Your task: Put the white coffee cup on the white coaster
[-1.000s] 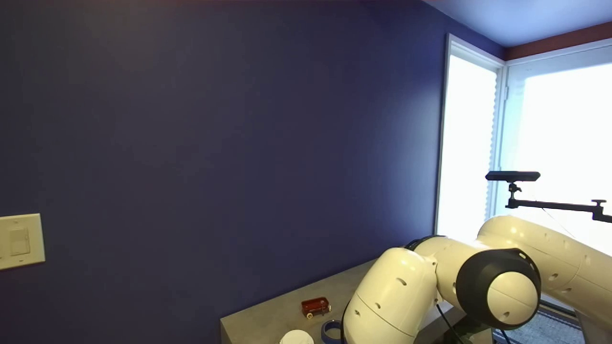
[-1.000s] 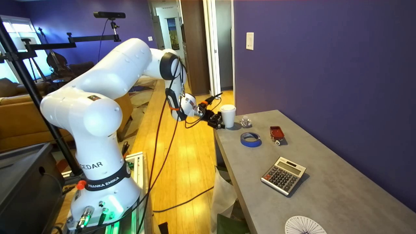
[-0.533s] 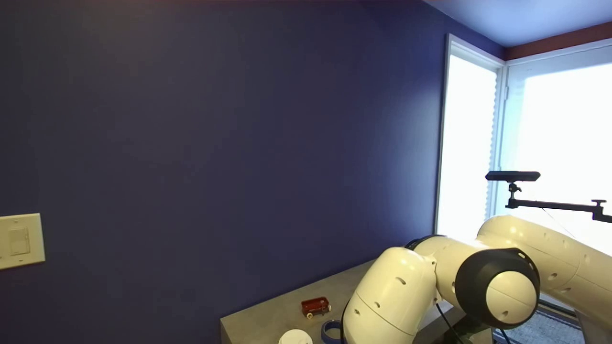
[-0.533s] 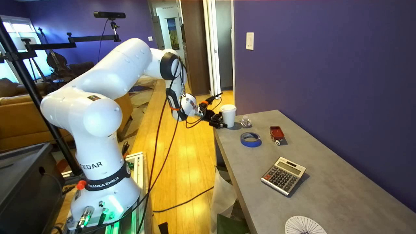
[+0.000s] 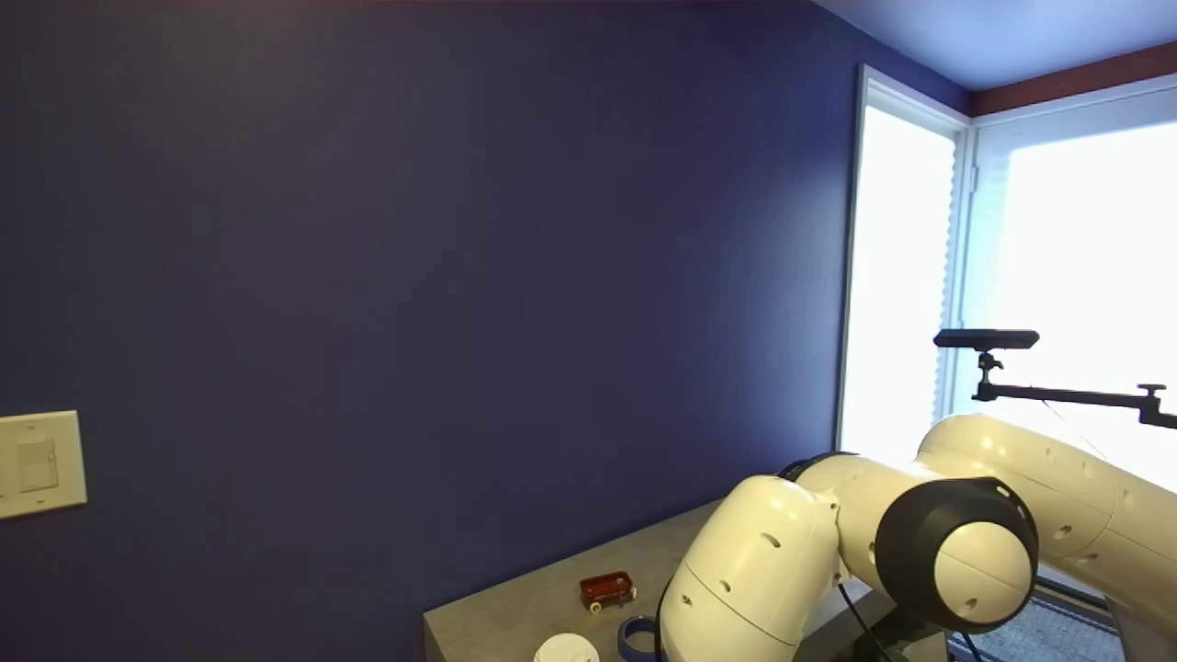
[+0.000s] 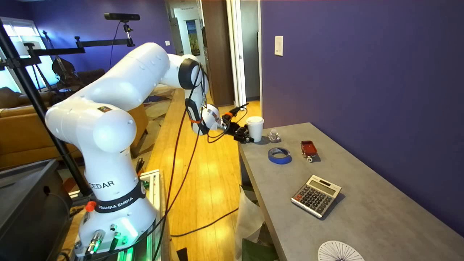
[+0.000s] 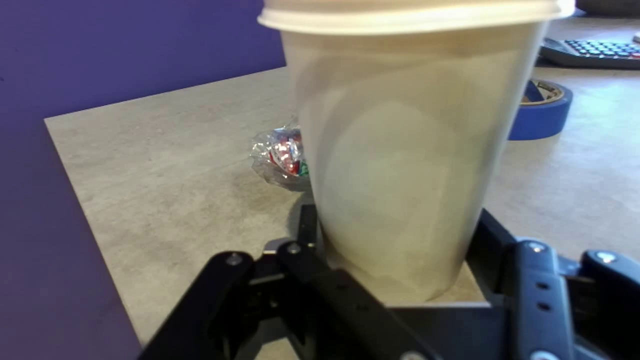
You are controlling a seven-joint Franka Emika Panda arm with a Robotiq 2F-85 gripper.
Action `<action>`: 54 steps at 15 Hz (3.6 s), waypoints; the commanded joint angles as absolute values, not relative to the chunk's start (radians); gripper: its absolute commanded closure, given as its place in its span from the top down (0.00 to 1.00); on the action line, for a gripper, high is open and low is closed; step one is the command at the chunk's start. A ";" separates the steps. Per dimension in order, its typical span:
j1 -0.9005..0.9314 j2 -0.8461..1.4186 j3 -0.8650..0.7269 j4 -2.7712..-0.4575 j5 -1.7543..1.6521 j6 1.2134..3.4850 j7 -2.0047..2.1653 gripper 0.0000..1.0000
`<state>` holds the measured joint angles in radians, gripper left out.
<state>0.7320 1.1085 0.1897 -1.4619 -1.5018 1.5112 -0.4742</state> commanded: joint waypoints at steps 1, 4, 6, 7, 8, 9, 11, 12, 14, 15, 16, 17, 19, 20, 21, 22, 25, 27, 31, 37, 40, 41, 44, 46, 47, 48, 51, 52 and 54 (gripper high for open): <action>0.725 1.109 0.197 -1.452 -1.520 1.509 -0.491 0.69; 0.727 1.102 0.203 -1.449 -1.510 1.502 -0.490 0.63; 0.731 1.096 0.207 -1.446 -1.503 1.493 -0.491 0.62; 0.733 1.094 0.208 -1.445 -1.498 1.484 -0.494 0.67; 0.734 1.091 0.210 -1.443 -1.493 1.478 -0.493 0.65; 0.736 1.088 0.210 -1.443 -1.492 1.468 -0.490 0.59; 0.737 1.077 0.215 -1.446 -1.483 1.441 -0.488 0.58; 0.741 1.072 0.212 -1.449 -1.483 1.420 -0.482 0.58; 0.735 1.060 0.219 -1.453 -1.466 1.385 -0.477 0.53; 0.729 1.052 0.224 -1.458 -1.454 1.369 -0.473 0.45; 0.725 1.046 0.227 -1.462 -1.442 1.350 -0.469 0.41; 0.717 1.034 0.230 -1.470 -1.423 1.333 -0.463 0.41; 0.700 1.009 0.234 -1.487 -1.386 1.302 -0.442 0.41; 0.689 0.996 0.236 -1.496 -1.366 1.289 -0.427 0.41; 0.676 0.979 0.238 -1.508 -1.346 1.276 -0.410 0.41; 0.660 0.957 0.238 -1.527 -1.325 1.263 -0.386 0.41; 0.602 0.895 0.245 -1.590 -1.273 1.237 -0.318 0.41; 0.554 0.847 0.250 -1.650 -1.244 1.225 -0.273 0.41; 0.444 0.747 0.275 -1.798 -1.187 1.231 -0.178 0.41; 0.311 0.609 0.278 -2.036 -1.170 1.273 -0.082 0.41; 0.303 0.659 0.267 -1.988 -1.182 1.254 -0.084 0.41; 0.292 0.647 0.265 -2.008 -1.183 1.259 -0.080 0.66; 0.293 0.651 0.265 -2.001 -1.183 1.259 -0.080 0.66; 0.299 0.653 0.267 -1.998 -1.183 1.259 -0.080 0.66; 0.300 0.654 0.267 -1.998 -1.183 1.259 -0.080 0.66; 0.300 0.654 0.267 -1.998 -1.183 1.259 -0.080 0.41; 0.243 0.631 0.240 -1.996 -1.196 1.291 -0.134 0.41; 0.218 0.620 0.227 -2.002 -1.201 1.306 -0.145 0.41; 0.163 0.602 0.195 -2.011 -1.213 1.341 -0.170 0.41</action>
<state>0.2397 0.6408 0.2292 -1.9970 -1.1901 1.2821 -0.1127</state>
